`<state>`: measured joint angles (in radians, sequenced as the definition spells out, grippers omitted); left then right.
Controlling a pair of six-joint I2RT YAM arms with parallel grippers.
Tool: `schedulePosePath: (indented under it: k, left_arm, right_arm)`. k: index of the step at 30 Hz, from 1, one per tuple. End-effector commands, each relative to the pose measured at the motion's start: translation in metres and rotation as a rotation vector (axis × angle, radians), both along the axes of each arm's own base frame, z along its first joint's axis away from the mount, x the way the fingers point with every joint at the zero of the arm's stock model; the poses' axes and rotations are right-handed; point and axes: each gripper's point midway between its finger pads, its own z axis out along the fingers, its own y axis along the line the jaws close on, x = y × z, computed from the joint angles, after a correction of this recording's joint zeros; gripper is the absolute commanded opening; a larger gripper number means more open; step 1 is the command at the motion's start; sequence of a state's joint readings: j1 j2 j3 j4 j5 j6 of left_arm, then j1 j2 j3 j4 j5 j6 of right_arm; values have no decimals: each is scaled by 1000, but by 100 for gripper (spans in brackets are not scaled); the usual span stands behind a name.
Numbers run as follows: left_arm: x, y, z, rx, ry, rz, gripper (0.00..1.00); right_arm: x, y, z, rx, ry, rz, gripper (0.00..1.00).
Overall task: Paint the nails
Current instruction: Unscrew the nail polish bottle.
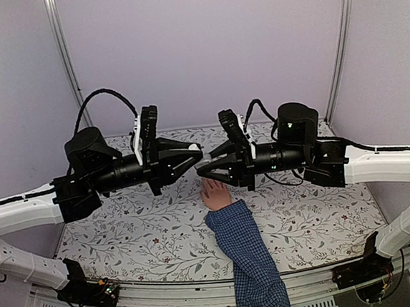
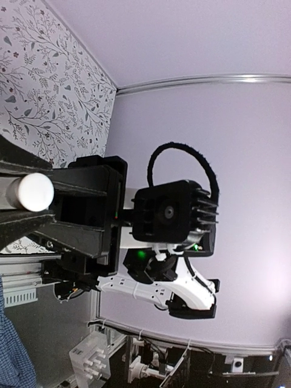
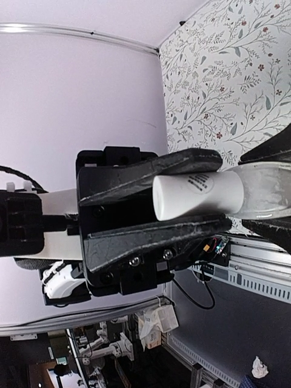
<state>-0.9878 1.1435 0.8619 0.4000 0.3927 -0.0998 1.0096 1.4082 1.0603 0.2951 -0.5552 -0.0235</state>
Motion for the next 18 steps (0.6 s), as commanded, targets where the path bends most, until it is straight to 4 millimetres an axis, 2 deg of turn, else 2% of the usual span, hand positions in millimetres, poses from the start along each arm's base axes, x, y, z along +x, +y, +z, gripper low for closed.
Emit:
schedulePosePath:
  k: [1, 8, 18]
  left_arm:
    - [27, -3, 10, -14, 36, 141, 0]
    - [54, -7, -2, 27, 119, 263, 0]
    - [71, 1, -9, -2, 171, 365, 0]
  right_arm:
    - [31, -9, 14, 41, -16, -196, 0]
    - [44, -10, 14, 39, -39, -270, 0]
    - [64, -14, 9, 20, -62, -394, 0]
